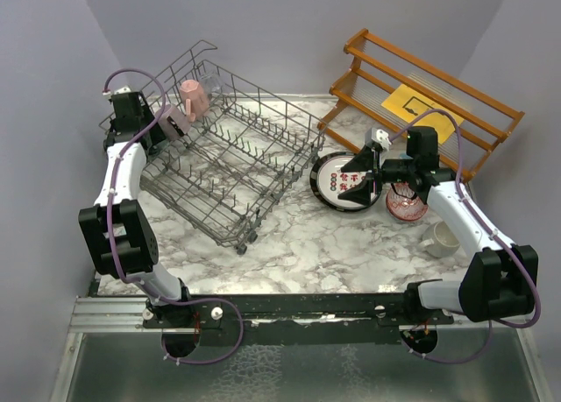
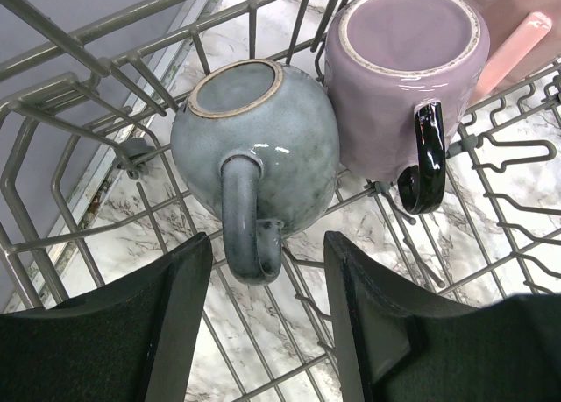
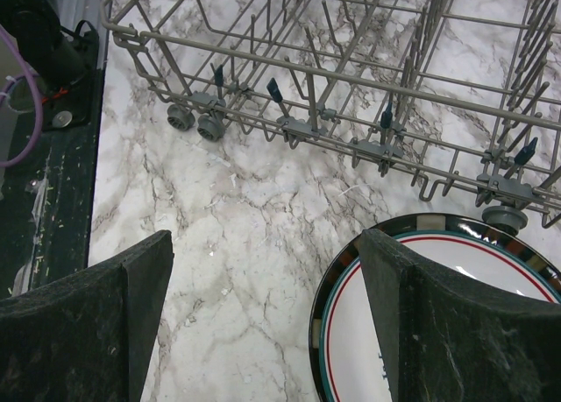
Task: Load the mixed dishes into the dish rack
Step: Turn the cup upside down in the dish rack.
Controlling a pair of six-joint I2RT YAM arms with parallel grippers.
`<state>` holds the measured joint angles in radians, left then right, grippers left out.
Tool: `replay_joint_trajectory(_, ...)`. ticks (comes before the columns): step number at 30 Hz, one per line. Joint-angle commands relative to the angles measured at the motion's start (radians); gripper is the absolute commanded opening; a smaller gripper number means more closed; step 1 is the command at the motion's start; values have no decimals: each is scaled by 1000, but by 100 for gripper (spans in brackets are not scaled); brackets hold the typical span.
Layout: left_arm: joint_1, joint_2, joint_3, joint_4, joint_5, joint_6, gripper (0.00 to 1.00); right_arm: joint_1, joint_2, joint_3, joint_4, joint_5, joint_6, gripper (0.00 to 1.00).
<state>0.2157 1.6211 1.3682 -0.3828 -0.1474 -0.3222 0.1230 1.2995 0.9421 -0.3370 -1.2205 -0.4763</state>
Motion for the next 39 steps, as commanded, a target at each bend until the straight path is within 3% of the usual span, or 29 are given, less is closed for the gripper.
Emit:
replay_joint_trajectory(1,0,17,16,6,-8,11,57,-6,-7,25,0,-1,-10,86)
replay_joint_trajectory(19,-5,67,83,27,177,-74,49,-14,-9,21,4,-3,-6,86)
replay_joint_trajectory(29,-8,97,122,20,200,-73,51,-16,-11,20,7,-8,-5,86)
replay_joint_trajectory(39,-7,29,107,10,152,-53,53,-19,-11,20,7,-16,-5,86)
